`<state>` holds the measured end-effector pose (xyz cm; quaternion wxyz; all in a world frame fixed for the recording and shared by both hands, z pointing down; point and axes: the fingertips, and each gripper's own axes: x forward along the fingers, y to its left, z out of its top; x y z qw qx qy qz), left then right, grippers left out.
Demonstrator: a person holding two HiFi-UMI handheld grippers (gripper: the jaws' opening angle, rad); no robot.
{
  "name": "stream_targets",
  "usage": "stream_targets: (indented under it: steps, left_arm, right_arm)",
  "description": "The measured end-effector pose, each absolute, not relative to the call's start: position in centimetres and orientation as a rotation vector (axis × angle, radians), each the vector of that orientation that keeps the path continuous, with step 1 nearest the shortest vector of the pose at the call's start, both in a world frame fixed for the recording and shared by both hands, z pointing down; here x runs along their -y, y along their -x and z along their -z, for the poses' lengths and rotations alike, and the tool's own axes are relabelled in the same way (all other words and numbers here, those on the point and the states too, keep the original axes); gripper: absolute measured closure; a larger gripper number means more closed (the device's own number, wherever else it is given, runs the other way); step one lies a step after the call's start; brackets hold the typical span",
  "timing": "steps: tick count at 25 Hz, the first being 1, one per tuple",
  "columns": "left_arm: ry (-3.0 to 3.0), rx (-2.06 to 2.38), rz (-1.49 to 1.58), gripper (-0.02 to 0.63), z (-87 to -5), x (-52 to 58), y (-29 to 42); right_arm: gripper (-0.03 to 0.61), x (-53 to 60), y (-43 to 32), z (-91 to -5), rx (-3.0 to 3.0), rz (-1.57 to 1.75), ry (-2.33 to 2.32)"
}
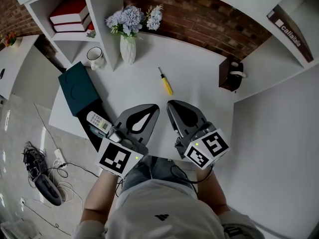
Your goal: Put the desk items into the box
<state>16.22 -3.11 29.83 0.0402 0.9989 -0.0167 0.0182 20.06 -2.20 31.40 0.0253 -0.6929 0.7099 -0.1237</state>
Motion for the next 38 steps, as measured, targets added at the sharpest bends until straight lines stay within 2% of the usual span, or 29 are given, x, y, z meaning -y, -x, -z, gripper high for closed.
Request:
stream_targets:
  steps: [14,38]
  left_arm:
    - [-3.012,0.056,-0.093,0.601,-32.0,5.0,-23.8]
    - [-2.926,0.193,-0.189,0.601,-36.4,8.3,-25.3]
  right_arm:
    - [0.568,4.5,-28.7,-37.2,-2.211,0.563,2.199]
    - [0.559,7.9,-32.7,-51.4,-2.317,1.022,2.210]
